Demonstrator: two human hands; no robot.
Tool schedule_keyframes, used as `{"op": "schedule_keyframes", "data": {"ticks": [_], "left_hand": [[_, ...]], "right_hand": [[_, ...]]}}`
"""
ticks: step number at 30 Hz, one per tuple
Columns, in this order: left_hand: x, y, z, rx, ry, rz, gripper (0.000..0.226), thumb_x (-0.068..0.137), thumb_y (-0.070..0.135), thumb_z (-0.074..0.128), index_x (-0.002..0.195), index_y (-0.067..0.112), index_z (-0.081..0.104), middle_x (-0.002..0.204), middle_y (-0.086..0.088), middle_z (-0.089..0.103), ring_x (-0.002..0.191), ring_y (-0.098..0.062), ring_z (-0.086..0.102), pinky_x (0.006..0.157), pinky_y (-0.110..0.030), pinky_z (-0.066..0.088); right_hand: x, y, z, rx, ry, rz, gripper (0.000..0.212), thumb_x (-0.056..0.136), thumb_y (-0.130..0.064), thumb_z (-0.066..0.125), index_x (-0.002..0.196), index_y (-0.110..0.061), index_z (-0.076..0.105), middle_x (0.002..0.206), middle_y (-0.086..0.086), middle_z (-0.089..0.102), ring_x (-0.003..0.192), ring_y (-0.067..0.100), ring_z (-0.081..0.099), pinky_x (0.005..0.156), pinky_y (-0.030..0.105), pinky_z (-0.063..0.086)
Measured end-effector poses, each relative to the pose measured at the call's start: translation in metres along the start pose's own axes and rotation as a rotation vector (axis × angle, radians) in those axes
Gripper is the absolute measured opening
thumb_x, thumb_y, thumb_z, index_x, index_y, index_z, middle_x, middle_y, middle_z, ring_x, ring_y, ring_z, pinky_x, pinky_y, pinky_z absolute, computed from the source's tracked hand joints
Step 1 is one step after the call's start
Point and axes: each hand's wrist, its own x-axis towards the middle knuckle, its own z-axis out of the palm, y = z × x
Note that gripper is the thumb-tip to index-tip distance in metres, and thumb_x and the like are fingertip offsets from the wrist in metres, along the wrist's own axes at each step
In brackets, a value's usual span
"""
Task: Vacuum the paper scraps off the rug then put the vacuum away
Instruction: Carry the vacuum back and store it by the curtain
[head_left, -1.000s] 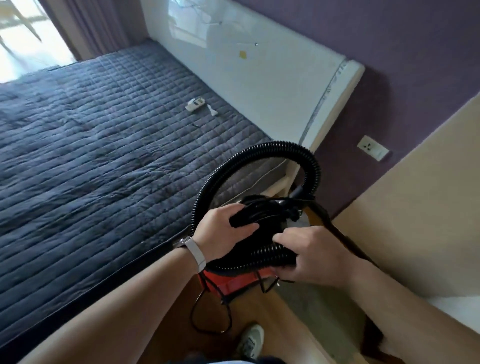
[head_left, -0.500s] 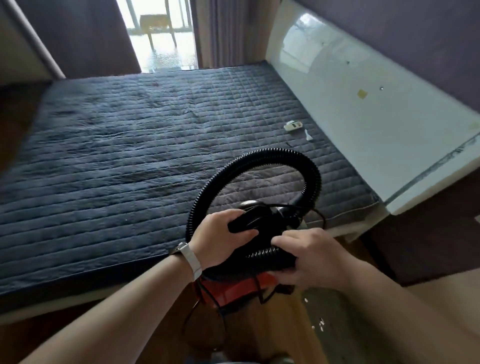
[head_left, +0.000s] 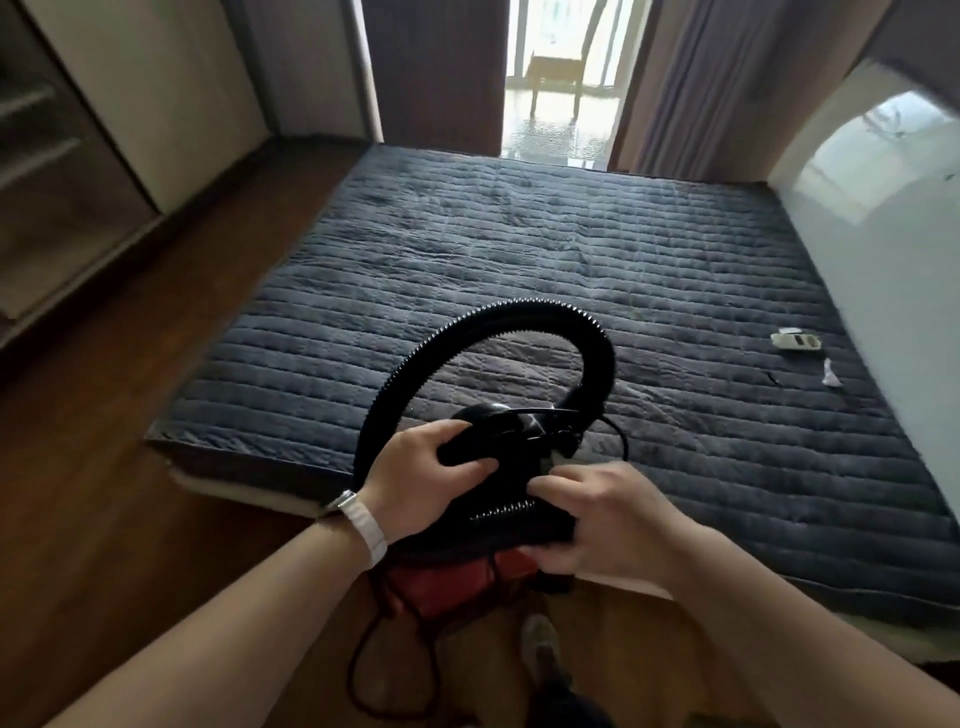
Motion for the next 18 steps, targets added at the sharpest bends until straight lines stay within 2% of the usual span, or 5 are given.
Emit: {"op": "schedule_keyframes", "data": {"ticks": [3,7,13,18], "left_hand": [[0.003,-0.008,-0.016,0.015,0.081,-0.044,0.037,0.067,0.056,0.074,0.097,0.034,0.075,0.084,0.019,0.074,0.08,0.0,0.07,0.081,-0.035,0.057],[0.008,-0.012,-0.032,0.036,0.188,-0.107,0.047,0.067,0.059,0.073,0.103,0.03,0.075,0.088,0.021,0.074,0.085,0.003,0.069,0.085,-0.033,0.056],[0.021,-0.01,-0.052,0.001,0.339,-0.201,0.031,0.069,0.054,0.076,0.098,0.043,0.072,0.088,0.019,0.075,0.084,0.0,0.071,0.084,-0.035,0.058],[0.021,-0.009,-0.067,-0.009,0.51,-0.27,0.027,0.069,0.049,0.078,0.093,0.038,0.074,0.088,0.021,0.074,0.083,0.002,0.07,0.081,-0.028,0.057]], "right_hand": [[0.029,0.01,0.011,0.026,-0.01,-0.084,0.037,0.072,-0.054,0.065,0.083,-0.019,0.07,0.069,-0.008,0.063,0.061,0.017,0.061,0.049,0.028,0.048],[0.067,0.03,0.022,0.103,-0.055,-0.196,0.035,0.071,-0.052,0.072,0.084,-0.019,0.07,0.07,-0.007,0.064,0.061,0.02,0.062,0.05,0.03,0.05],[0.125,0.055,0.028,0.189,-0.09,-0.364,0.039,0.073,-0.058,0.066,0.089,-0.022,0.072,0.071,-0.008,0.065,0.06,0.018,0.062,0.049,0.027,0.049],[0.167,0.063,0.037,0.286,-0.127,-0.455,0.038,0.072,-0.057,0.066,0.09,-0.024,0.072,0.072,-0.009,0.065,0.061,0.014,0.06,0.051,0.024,0.048]]}}
